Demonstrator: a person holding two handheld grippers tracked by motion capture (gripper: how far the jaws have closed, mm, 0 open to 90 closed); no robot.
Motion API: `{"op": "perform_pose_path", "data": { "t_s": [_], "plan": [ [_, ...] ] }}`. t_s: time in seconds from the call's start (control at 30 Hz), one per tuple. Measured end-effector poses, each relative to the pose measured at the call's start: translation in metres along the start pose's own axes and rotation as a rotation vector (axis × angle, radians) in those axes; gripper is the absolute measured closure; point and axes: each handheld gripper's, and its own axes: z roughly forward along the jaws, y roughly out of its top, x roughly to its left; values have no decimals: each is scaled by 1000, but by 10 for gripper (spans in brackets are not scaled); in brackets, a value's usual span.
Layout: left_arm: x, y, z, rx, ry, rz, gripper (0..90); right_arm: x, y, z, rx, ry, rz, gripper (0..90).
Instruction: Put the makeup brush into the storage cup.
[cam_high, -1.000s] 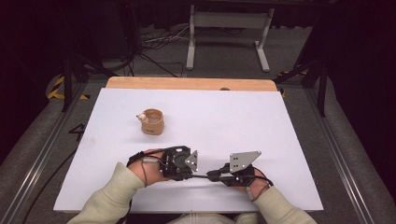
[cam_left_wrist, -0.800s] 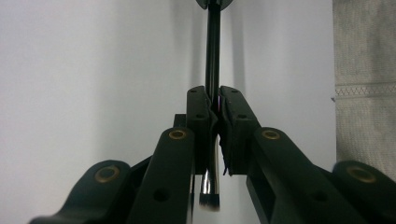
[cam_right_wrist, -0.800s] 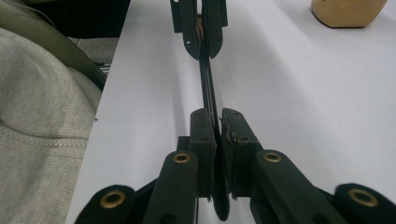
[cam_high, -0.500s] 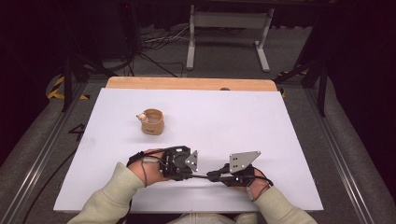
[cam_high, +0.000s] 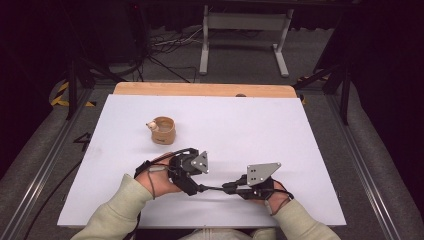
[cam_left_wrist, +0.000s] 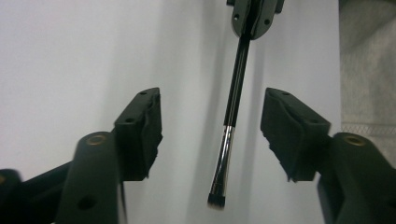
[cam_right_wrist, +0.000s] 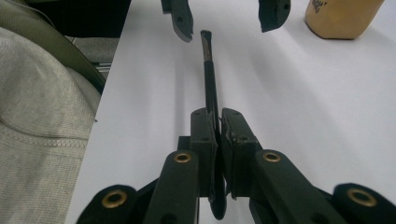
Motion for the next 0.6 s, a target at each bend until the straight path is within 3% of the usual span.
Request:
{"op": "perform_pose_path", "data": {
  "t_s": [0.17, 0.23, 0.47, 0.6],
  "plan": [
    [3, -6, -5, -79, 11, -21, 240, 0, 1, -4, -24, -16, -9, 844],
    [4, -8, -6, -88, 16, -33, 197, 0, 1, -7, -30, -22, -14, 843],
    [7, -16, -11, -153, 31, -72, 147, -1, 1, -12, -57, -36, -22, 843],
    [8, -22, -14, -196, 47, -71, 131, -1, 1, -15, -85, -44, -21, 843]
  ]
}}
